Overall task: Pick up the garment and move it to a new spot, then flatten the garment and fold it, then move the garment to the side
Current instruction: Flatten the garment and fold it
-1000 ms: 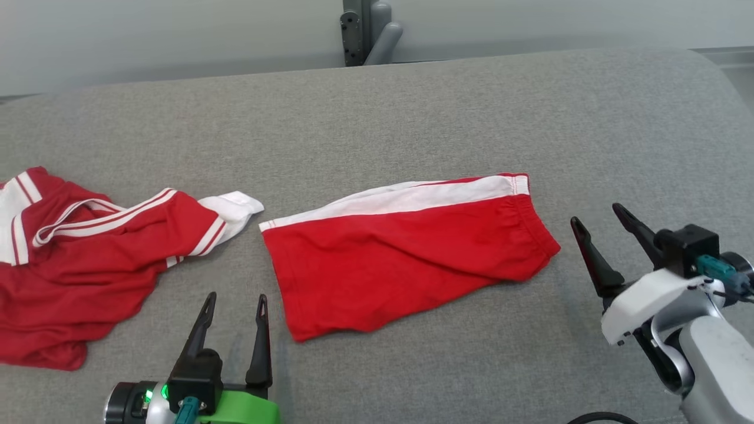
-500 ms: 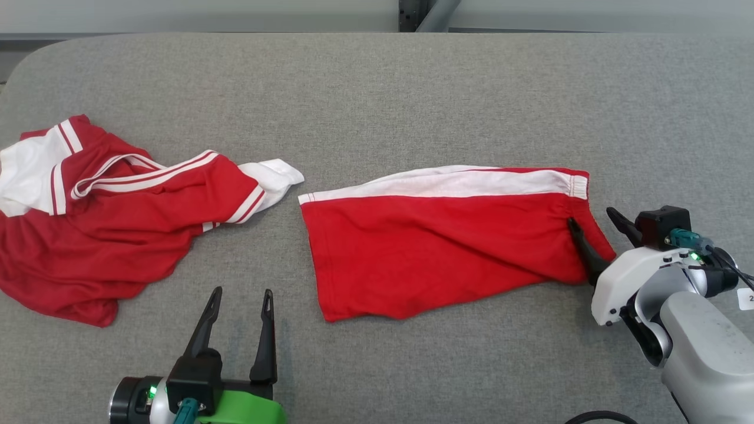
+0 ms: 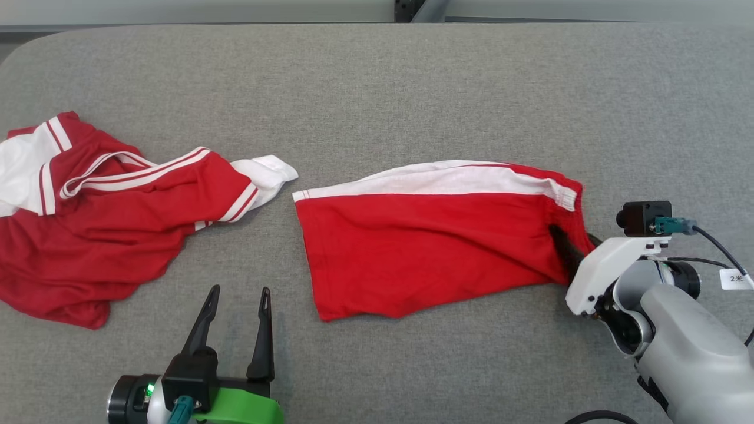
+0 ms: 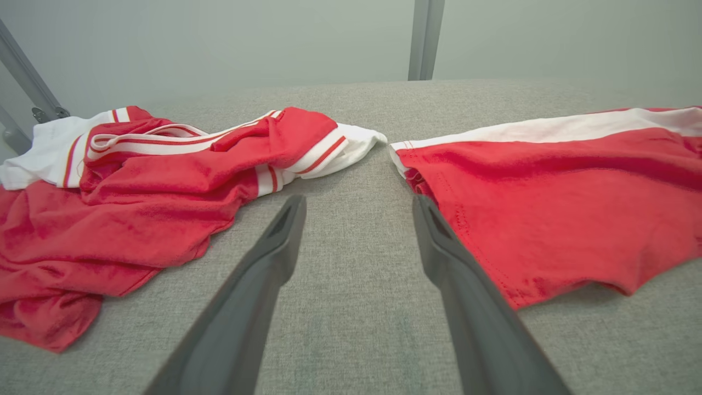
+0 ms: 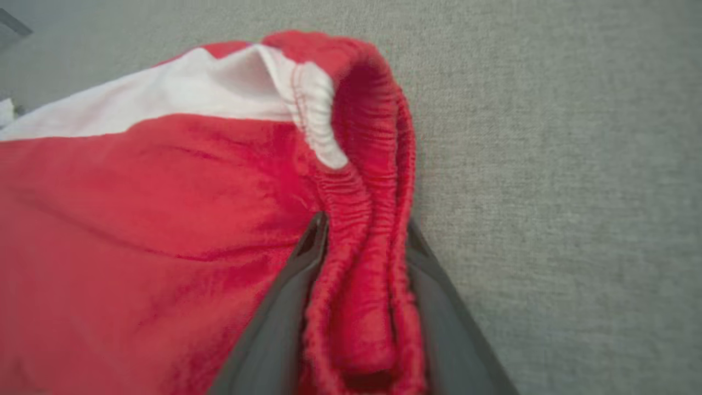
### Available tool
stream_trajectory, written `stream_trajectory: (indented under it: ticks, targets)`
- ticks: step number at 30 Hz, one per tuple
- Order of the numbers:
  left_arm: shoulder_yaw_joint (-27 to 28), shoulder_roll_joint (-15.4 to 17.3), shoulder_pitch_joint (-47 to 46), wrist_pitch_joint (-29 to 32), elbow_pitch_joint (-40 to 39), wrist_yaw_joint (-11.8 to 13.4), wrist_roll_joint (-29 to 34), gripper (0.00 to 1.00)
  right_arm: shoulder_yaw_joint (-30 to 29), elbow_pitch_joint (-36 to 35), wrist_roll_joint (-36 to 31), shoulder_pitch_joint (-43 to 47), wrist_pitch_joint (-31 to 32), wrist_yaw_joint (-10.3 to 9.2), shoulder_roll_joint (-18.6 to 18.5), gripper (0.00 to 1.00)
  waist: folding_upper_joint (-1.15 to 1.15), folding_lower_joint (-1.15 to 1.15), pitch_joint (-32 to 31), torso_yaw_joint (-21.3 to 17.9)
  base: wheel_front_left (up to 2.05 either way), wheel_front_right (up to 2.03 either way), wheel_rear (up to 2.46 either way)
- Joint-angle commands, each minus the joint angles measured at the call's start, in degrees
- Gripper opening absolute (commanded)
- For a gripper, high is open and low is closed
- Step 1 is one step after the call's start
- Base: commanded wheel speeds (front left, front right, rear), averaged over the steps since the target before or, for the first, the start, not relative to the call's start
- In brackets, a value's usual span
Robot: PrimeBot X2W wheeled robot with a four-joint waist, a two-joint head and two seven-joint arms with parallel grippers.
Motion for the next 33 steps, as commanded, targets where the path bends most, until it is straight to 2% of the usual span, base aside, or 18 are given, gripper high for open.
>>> stream_trajectory:
  ticks: [1,4,9,10,11,14,18,21,25,29,33]
  targets:
    - [0.5,-0.4,0.8,-0.2,0.2,-0.5,0.5,1.0,0.2,-0.3,3.6,0.7,1.4,0.03,0.3,0.0,0.0,0.0,-0.1,-0.8,0.0,0.0,0.0]
    - [1.5,-0.9,1.5,-0.2,0.2,-1.5,1.3,1.0,-2.3,-2.5,13.0,1.3,4.6,-0.04,-2.9,0.0,0.0,0.0,-0.6,-1.9,0.0,0.0,0.0]
    - [2.8,-2.1,2.3,-0.2,0.3,-3.3,2.1,1.0,-7.9,-2.2,23.3,3.5,10.5,-0.02,-12.5,0.0,0.0,0.0,-2.1,-2.5,0.0,0.0,0.0]
    - [3.1,-2.3,2.6,-0.2,0.3,-3.7,2.3,1.0,-9.2,-1.5,24.3,4.0,11.2,0.0,-14.7,0.0,0.0,0.0,-2.5,-2.5,0.0,0.0,0.0]
    - [3.1,-2.3,2.6,-0.2,0.3,-3.7,2.3,1.0,-9.2,-1.5,24.3,4.0,11.2,0.0,-14.7,0.0,0.0,0.0,-2.5,-2.5,0.0,0.0,0.0]
    - [4.0,-3.0,3.2,-0.2,0.5,-4.4,2.6,1.0,-11.6,-0.9,26.4,5.2,14.0,0.03,-19.3,0.0,0.0,0.0,-3.5,-2.5,0.0,0.0,0.0]
    - [4.9,-4.2,4.6,-0.2,0.6,-4.7,3.0,1.0,-11.7,-8.8,28.0,5.8,17.6,0.03,-21.0,0.0,0.0,0.0,-4.6,-2.7,0.0,0.0,0.0]
    - [5.6,-4.7,5.4,-0.2,0.6,-4.9,3.1,1.0,-10.0,-17.1,27.3,7.0,18.8,0.02,-18.5,0.0,0.0,0.0,-4.7,-3.3,0.0,0.0,0.0]
    - [5.8,-5.1,5.8,-0.1,1.6,-5.7,3.8,1.0,-6.5,-23.5,23.7,6.6,20.0,0.03,-10.6,0.0,0.0,0.0,-4.5,-4.0,0.0,0.0,0.0]
    - [5.7,-5.4,4.9,-0.1,2.7,-6.5,4.7,1.0,-3.1,-22.3,17.0,4.9,19.5,0.03,-1.3,0.0,0.0,0.0,-4.1,-4.3,0.0,0.0,0.0]
    - [5.4,-5.5,3.9,-0.1,3.9,-7.3,5.6,1.0,-2.6,-16.8,9.4,3.1,17.0,0.03,4.6,0.0,0.0,0.0,-3.7,-3.4,0.0,0.0,0.0]
